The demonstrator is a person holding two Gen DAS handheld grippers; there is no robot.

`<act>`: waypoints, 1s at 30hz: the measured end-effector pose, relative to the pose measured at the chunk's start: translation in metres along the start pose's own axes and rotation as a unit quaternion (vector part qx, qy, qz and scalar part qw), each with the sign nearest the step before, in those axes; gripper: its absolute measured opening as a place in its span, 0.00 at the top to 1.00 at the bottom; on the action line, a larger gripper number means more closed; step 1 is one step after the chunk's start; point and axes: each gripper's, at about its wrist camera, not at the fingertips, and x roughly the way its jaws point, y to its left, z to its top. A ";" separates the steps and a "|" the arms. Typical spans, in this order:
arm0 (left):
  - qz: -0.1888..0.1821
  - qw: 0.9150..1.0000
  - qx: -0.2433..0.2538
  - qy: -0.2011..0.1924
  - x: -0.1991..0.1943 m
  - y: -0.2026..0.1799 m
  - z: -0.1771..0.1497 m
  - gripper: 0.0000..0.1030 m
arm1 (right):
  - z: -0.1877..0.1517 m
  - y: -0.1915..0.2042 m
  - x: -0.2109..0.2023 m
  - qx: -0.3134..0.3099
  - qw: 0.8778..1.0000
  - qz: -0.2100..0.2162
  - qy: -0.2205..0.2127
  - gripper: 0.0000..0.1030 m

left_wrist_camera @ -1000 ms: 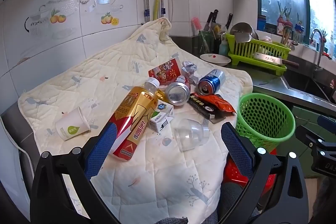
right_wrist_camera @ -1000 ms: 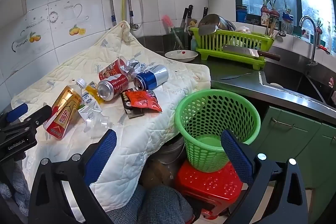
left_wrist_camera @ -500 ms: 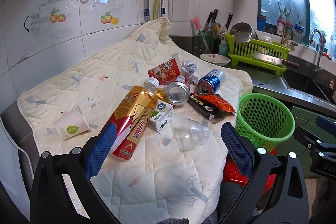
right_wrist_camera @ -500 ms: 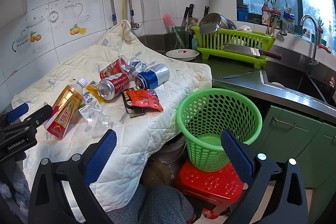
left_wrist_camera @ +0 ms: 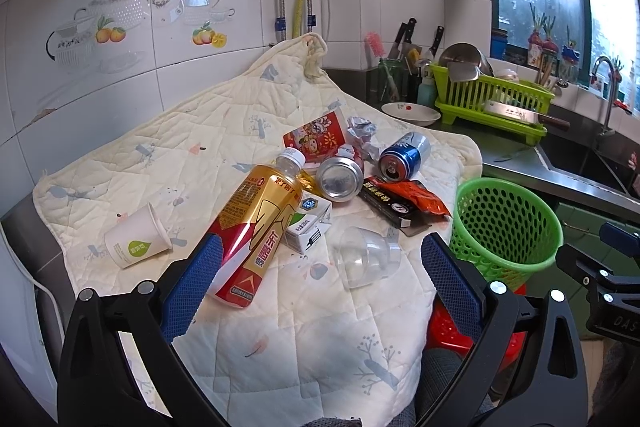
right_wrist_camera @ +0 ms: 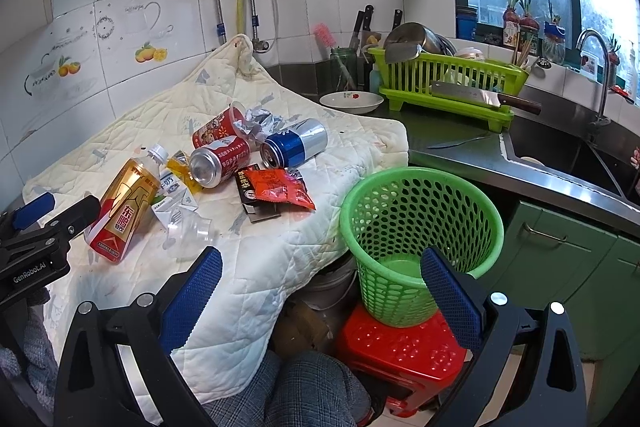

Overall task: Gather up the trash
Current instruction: 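Move the right tool toward the orange snack packet on the cloth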

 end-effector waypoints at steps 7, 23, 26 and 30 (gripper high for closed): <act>0.004 1.000 -0.004 -0.001 0.003 0.005 0.003 0.05 | 0.000 0.001 0.003 -0.001 1.000 0.003 0.002 0.07; 0.010 1.000 -0.002 0.003 0.011 0.012 0.006 0.05 | 0.005 0.004 0.016 -0.013 1.000 0.008 0.009 0.07; 0.013 1.000 -0.005 0.002 0.012 0.018 0.008 0.05 | 0.006 0.008 0.020 -0.020 1.000 0.012 0.011 0.07; 0.018 1.000 -0.010 0.003 0.014 0.027 0.010 0.05 | 0.010 0.012 0.027 -0.029 0.999 0.018 0.013 0.07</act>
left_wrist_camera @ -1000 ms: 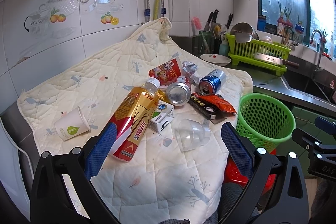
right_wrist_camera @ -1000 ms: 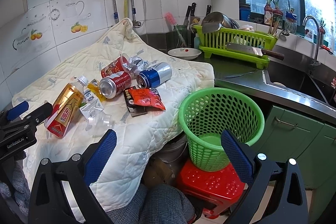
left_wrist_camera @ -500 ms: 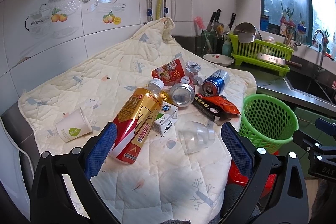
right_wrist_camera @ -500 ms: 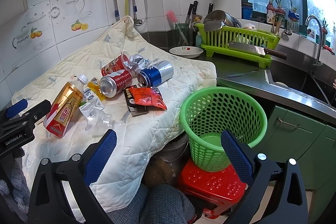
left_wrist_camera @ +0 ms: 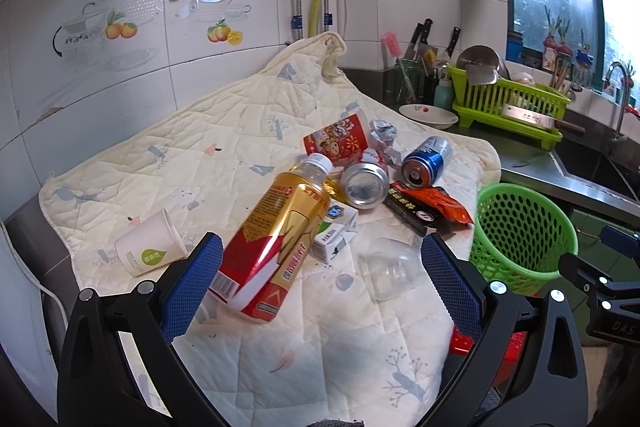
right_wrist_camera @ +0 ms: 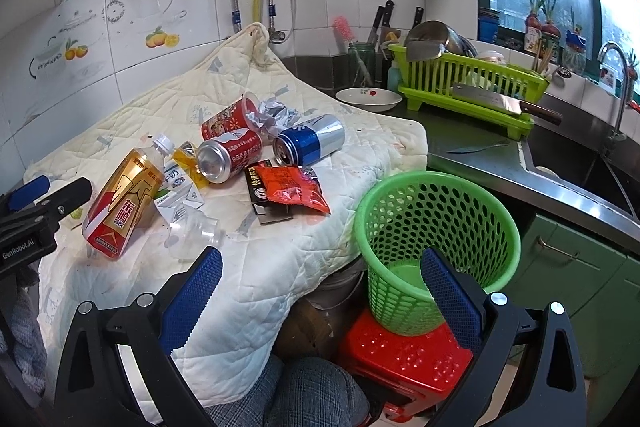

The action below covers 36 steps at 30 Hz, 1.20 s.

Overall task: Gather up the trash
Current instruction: 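Move the right tool toward the orange snack packet on the cloth, then grasp the orange snack packet with the right gripper and lift it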

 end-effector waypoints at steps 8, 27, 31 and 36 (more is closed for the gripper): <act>0.008 1.000 -0.007 0.006 0.006 0.018 0.001 0.05 | 0.013 0.004 0.019 -0.017 1.000 0.023 0.008 0.07; -0.035 0.999 0.012 0.032 0.020 0.022 -0.017 0.05 | 0.054 -0.003 0.123 -0.031 0.988 0.131 0.076 0.07; -0.054 0.998 0.021 0.036 0.023 0.011 -0.019 0.05 | 0.061 -0.003 0.149 -0.031 0.983 0.152 0.094 0.08; -0.074 0.996 0.027 0.045 0.030 -0.001 -0.022 0.05 | 0.066 -0.002 0.182 -0.028 0.976 0.178 0.123 0.12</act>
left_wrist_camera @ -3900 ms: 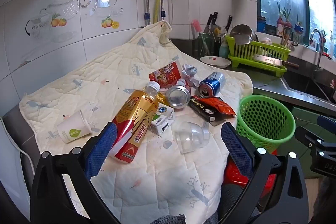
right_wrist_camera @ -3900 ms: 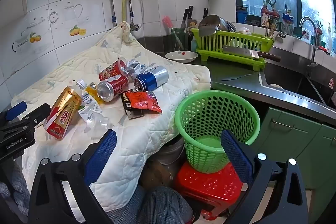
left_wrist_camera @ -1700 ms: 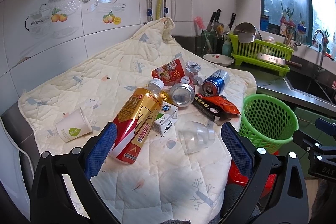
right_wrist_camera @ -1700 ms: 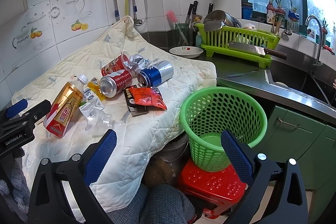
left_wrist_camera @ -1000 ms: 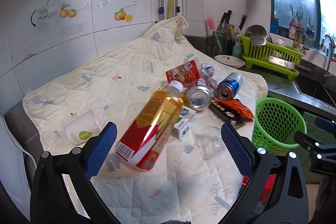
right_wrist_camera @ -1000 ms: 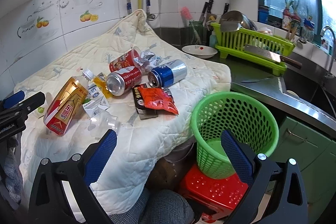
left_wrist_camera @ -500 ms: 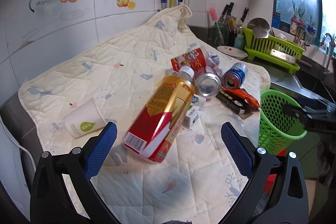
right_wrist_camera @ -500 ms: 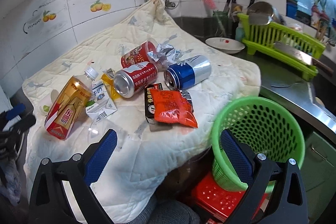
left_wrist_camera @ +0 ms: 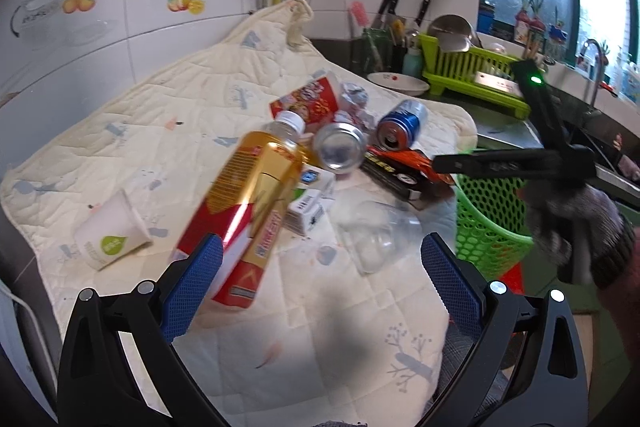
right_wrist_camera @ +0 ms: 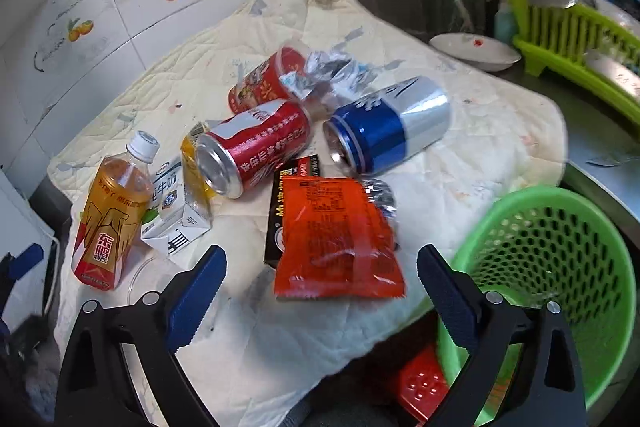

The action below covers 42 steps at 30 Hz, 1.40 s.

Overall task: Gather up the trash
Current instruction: 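Grasp the orange snack packet with the right gripper and lift it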

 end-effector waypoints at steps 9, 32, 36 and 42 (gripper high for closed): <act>-0.033 0.999 0.005 0.027 0.025 -0.017 0.000 0.10 | 0.011 -0.014 0.035 -0.006 0.999 0.019 0.030 0.13; -0.096 0.992 0.000 0.084 0.082 -0.041 0.006 0.28 | 0.014 -0.028 0.056 0.001 0.998 0.034 0.044 0.21; -0.097 0.991 -0.002 0.094 0.090 -0.042 0.005 0.32 | 0.012 -0.029 0.060 0.002 0.998 0.052 0.047 0.26; -0.102 0.990 -0.006 0.102 0.097 -0.042 0.006 0.36 | 0.011 -0.024 0.051 0.002 0.998 0.058 0.036 0.35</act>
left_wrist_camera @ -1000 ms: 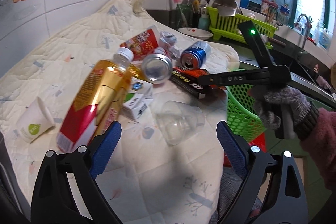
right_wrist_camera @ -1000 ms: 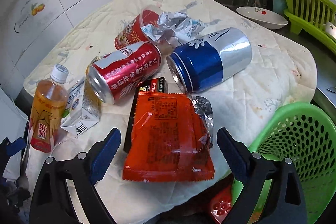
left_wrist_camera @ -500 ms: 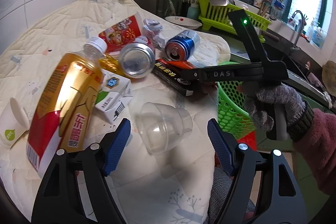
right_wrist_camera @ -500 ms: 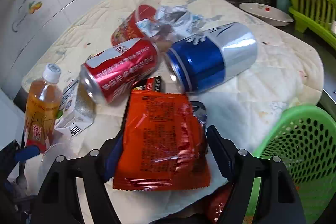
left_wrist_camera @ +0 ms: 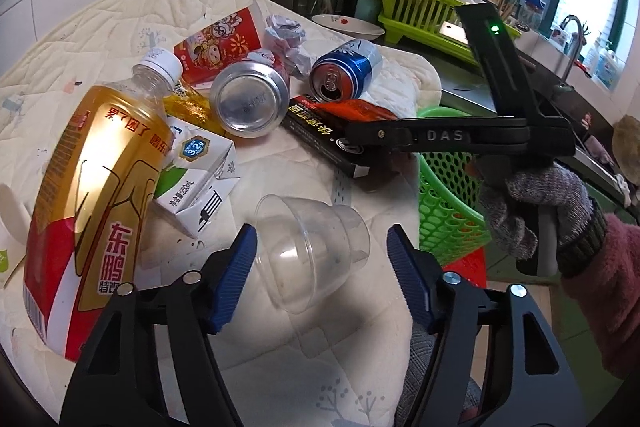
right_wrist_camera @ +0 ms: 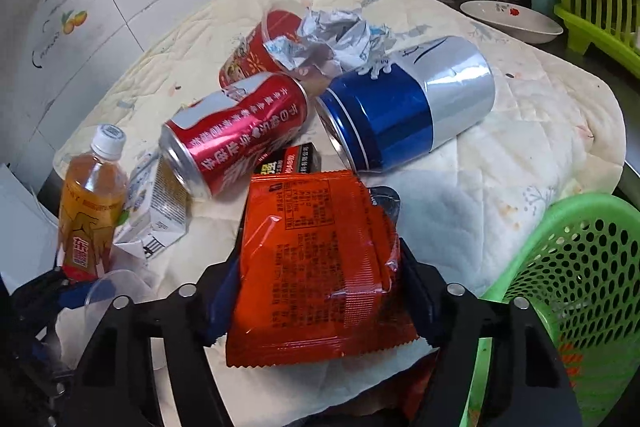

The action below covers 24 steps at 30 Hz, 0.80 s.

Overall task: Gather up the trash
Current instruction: 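Grasp the orange snack packet with the right gripper and lift it, then drop the orange packet in the basket with right gripper while left grasps the plastic cup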

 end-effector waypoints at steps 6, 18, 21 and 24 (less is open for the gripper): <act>-0.002 1.000 -0.002 0.010 0.008 0.000 0.000 0.39 | -0.006 0.010 -0.020 -0.004 1.000 -0.004 -0.023 0.36; -0.011 1.000 0.007 0.019 0.016 -0.007 0.000 0.66 | -0.024 0.009 -0.084 -0.003 0.996 -0.044 -0.076 0.36; -0.019 1.000 0.007 0.016 0.015 -0.009 0.000 0.76 | -0.033 -0.002 -0.097 0.005 0.994 -0.071 -0.080 0.36; -0.024 1.000 0.008 0.016 0.014 -0.011 -0.001 0.86 | -0.046 -0.017 -0.106 0.021 0.992 -0.095 -0.080 0.36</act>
